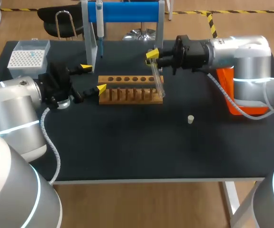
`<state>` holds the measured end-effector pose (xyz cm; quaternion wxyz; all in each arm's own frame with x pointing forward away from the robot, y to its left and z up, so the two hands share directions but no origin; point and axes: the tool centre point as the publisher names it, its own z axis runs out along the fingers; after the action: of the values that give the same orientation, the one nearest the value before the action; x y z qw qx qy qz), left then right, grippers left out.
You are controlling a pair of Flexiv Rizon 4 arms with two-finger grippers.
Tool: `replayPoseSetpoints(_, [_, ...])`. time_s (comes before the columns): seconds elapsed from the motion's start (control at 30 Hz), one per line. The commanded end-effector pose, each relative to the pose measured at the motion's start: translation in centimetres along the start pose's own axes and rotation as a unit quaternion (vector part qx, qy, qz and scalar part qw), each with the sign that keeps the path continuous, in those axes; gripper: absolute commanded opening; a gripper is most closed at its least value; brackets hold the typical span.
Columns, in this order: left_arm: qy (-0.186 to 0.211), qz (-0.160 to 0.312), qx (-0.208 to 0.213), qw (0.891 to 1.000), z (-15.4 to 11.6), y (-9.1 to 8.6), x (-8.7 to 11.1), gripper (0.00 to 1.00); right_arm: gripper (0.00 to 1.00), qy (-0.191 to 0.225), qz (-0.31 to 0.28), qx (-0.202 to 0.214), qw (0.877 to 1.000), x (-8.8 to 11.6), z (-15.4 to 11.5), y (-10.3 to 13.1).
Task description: Invert the test tube, pick up the pipette, mount the tip to pipette, aspirate from beaker and dispense into the tube, eject the tip, return the pipette, and cap with the stopper.
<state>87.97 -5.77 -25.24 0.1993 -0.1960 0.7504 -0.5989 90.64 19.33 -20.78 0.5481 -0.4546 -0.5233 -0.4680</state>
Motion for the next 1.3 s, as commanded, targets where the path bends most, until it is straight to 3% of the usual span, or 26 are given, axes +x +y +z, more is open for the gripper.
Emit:
replayPoseSetpoints(0.03, [-0.003,0.001,0.001,1.0,0.2,0.1,0.2,1.0,0.0,-0.01,-0.001,-0.002,1.0,0.1,0.1,-0.2])
replayPoseSetpoints(0.9, [-0.003,0.001,0.001,1.0,0.2,0.1,0.2,1.0,0.0,-0.013,0.002,-0.009,1.0,0.2,-0.1,-0.2])
replayPoseSetpoints(0.97, [0.011,0.09,0.109,0.99,0.1,-1.0,0.3,1.0,0.0,-0.013,0.002,-0.009,1.0,0.2,-0.1,-0.2])
replayPoseSetpoints(1.03, [0.024,0.189,0.16,0.969,0.1,-1.7,0.7,1.0,0.0,-0.013,0.002,-0.009,1.0,0.2,-0.1,-0.2])
replayPoseSetpoints(1.1, [0.062,0.3,0.206,0.93,0.0,-2.5,1.6,1.0,0.0,-0.013,0.002,-0.009,1.0,0.2,-0.1,-0.2])
replayPoseSetpoints(1.17, [0.039,0.267,0.157,0.95,0.4,-2.3,0.7,1.0,0.0,-0.013,0.002,-0.009,1.0,0.2,-0.1,-0.2])
replayPoseSetpoints(1.3, [0.039,0.267,0.157,0.95,0.4,-2.3,0.7,1.0,0.0,-0.013,0.002,-0.009,1.0,0.2,-0.1,-0.2])
